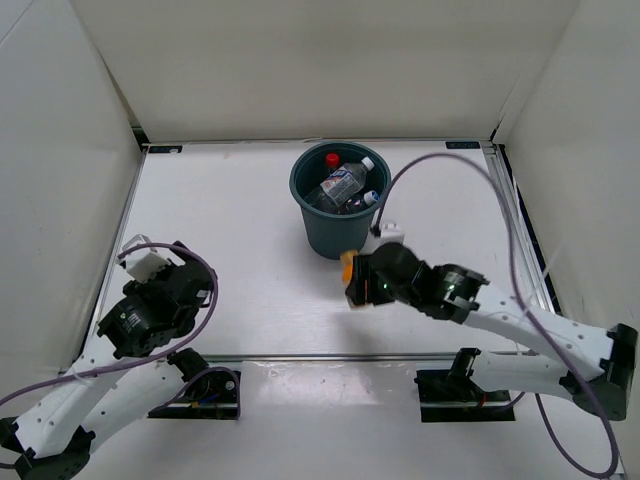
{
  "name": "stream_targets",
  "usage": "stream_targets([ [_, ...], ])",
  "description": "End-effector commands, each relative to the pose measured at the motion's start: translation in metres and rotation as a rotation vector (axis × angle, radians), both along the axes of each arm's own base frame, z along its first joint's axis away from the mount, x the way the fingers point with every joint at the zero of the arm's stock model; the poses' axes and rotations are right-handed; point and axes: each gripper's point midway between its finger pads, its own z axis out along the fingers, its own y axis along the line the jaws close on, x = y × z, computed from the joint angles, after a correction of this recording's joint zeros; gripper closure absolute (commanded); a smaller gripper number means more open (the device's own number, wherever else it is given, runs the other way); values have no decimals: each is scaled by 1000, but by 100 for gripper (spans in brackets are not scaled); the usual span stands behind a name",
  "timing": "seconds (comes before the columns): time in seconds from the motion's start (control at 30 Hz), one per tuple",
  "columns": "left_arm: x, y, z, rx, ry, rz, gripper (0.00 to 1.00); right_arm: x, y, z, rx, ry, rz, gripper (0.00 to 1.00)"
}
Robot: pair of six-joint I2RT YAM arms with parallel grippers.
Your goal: Put the plastic bottles in the bin
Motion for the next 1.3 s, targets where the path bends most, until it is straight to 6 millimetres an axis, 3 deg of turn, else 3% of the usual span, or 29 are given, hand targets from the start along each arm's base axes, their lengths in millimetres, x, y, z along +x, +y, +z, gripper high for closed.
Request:
stream_targets([
  [0.0,7,-1,4,-22,-55,33,0,49,-2,101,33,-311,-50,80],
  [0.03,8,-2,2,-14,-46,33,0,72,-3,144,73,-393,-98,81],
  [0.07,10,-5,3,-29,-52,27,0,87,0,163,72,-437,-105,81],
  [0.1,12,-6,0,-23,-45,27,0,107,8,159,-11,-453,-83,82],
  [0.13,13,-7,-2,-3,-31,21,0,128,4,168,-29,-468,-125,82],
  [0.17,14,-8,0,-4,-37,17,0,145,11,197,16,-515,-147,82],
  [0.2,16,-10,-1,6,-31,13,0,164,22,185,-20,-498,-140,82],
  [0.23,18,-12,0,9,-28,13,0,180,21,185,-23,-495,-153,82],
  [0.27,18,-11,0,28,-19,3,0,196,29,169,-53,-465,-154,80],
  [0.3,20,-14,2,25,-22,3,0,206,33,180,-31,-477,-164,70],
  [0.37,23,-16,3,51,-14,-13,0,222,35,175,-40,-455,-182,51],
  [0.4,23,-16,2,60,-10,-18,0,230,37,162,-70,-422,-179,46],
  [0.43,25,-18,6,53,-18,-17,0,233,40,170,-59,-432,-181,34],
  [0.53,27,-17,9,58,-25,-9,0,232,30,171,-73,-430,-228,11],
  [0.6,30,-18,13,57,-43,-7,0,226,14,174,-75,-439,-294,0],
  [0.73,34,-20,20,85,-53,-23,0,206,-9,189,-67,-448,-306,0],
  [0.87,41,-21,33,108,-75,-8,0,184,-58,217,-24,-416,-462,0],
  [0.93,43,-21,33,120,-76,-4,0,182,-78,226,8,-413,-501,0],
  [1.0,45,-23,30,126,-70,-5,0,177,-101,224,19,-384,-526,0],
  [1.1,46,-25,18,132,-50,3,0,167,-115,208,10,-282,-468,0],
  [1.27,47,-26,8,135,-24,19,0,145,-118,180,46,-60,-361,0],
])
